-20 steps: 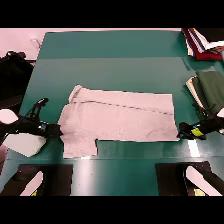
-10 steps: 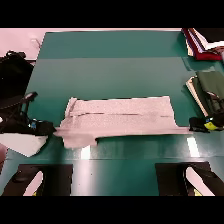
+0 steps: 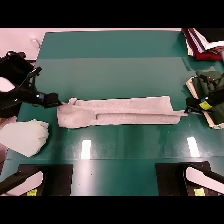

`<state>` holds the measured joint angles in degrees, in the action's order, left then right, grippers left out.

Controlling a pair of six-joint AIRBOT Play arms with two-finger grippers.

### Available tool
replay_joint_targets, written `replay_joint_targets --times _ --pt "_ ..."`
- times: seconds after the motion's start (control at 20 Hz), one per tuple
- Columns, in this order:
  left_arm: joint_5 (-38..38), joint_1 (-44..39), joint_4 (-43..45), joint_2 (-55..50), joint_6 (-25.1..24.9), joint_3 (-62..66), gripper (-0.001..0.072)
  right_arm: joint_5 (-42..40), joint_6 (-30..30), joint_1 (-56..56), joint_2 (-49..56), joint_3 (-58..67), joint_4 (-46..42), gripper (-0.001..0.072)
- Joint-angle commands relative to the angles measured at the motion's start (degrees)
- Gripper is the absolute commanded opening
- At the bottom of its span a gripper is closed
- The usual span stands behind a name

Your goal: Fold the shirts.

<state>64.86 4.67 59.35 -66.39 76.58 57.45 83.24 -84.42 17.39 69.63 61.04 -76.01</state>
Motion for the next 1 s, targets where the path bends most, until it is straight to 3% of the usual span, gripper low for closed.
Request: replay_joint_targets --times 0.0,0.3,0.35,0.4,0.45,0.5,0.6,0.65,0.7,0.75,0.95 --pt "-4.3 -2.3 -2.5 -10.1 -3.0 6.0 0.0024 -2.1 -0.9 -0.2 6.5 3.0 1.6 0.0012" --pt "-4.7 -2.3 -1.1 -12.9 -1.3 10.7 0.0028 -13.0 1.1 -1.2 8.1 3.0 9.4 0.0015" --pt "-4.7 -1.7 -0.8 -12.9 -0.9 10.7 0.0076 -14.9 1.2 -1.2 8.1 3.0 10.5 0.0040" --pt "-4.9 -1.6 -0.7 -12.9 0.2 10.7 0.0385 -16.4 1.4 -0.9 8.1 3.0 11.1 0.0211" --pt "-4.8 -1.3 -0.7 -12.9 1.6 10.8 0.0551 -17.1 1.5 -0.6 8.1 3.0 12.2 0.0399" --pt "-4.1 -1.3 -0.5 -12.9 2.0 11.0 0.0538 -17.0 2.7 0.0 8.1 3.0 13.2 0.0462" --pt "-2.6 -1.3 -1.1 -12.6 2.1 11.1 0.0536 -14.7 5.8 1.9 8.1 2.9 13.3 0.0462" --pt "-2.2 -1.4 -1.4 -12.4 2.0 11.1 0.0383 -13.3 7.5 3.5 8.1 2.3 13.5 0.0462" --pt "-1.8 -1.4 -2.2 -12.2 1.6 11.1 0.0118 -12.0 8.3 5.3 8.1 1.2 13.6 0.0462" --pt "-1.6 -1.4 -3.6 -12.2 0.7 11.1 0.0026 -11.1 9.5 7.2 8.1 -0.7 13.6 0.0463" --pt "-2.7 -3.6 -9.8 -12.1 -0.7 11.1 0.0026 -8.7 14.8 13.2 12.7 -7.9 21.5 0.0463"
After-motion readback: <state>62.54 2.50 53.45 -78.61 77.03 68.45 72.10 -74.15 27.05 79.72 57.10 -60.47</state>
